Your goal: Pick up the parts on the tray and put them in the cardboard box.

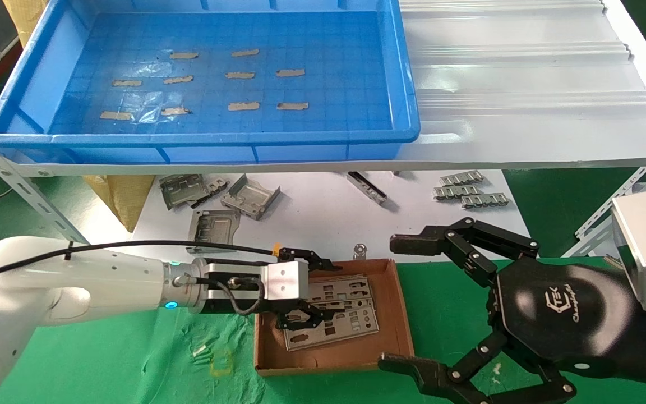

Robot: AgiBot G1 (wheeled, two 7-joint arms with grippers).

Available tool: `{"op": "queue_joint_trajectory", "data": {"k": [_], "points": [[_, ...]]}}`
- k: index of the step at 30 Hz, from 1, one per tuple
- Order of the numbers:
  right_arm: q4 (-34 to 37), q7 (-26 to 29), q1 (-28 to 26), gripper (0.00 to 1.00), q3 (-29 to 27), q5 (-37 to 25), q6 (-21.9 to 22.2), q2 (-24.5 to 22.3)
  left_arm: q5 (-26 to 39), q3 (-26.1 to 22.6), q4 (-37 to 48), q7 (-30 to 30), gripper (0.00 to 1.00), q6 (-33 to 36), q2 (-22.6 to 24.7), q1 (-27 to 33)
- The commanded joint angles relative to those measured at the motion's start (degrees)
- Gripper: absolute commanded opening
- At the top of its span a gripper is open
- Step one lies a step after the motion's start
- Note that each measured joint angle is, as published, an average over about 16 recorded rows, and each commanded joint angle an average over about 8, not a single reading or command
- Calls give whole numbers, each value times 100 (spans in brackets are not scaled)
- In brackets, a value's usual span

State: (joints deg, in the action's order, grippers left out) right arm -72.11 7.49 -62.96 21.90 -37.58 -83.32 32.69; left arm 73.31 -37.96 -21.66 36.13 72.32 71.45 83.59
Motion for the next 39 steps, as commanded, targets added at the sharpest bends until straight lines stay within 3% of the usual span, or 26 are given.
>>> {"op": "queue_joint_trajectory", "data": {"k": [1,8,14,26,39], "points": [[0,0,0,100,0,0,0,0,-50,10,133,12,100,201,-8,68],[0,0,0,100,0,0,0,0,-523,188,510,-455,100,1447,-339,170],[0,0,1,100,0,1,1,-1,-906,349,693,-611,100,2039,-540,105],[2,0,1,100,0,1,1,-1,-1009,425,482,-766,100,2017,-657,7],[2,-1,1,100,0,1,1,-1,-1475,811,-757,-1623,100,1869,-1309,-475]]}}
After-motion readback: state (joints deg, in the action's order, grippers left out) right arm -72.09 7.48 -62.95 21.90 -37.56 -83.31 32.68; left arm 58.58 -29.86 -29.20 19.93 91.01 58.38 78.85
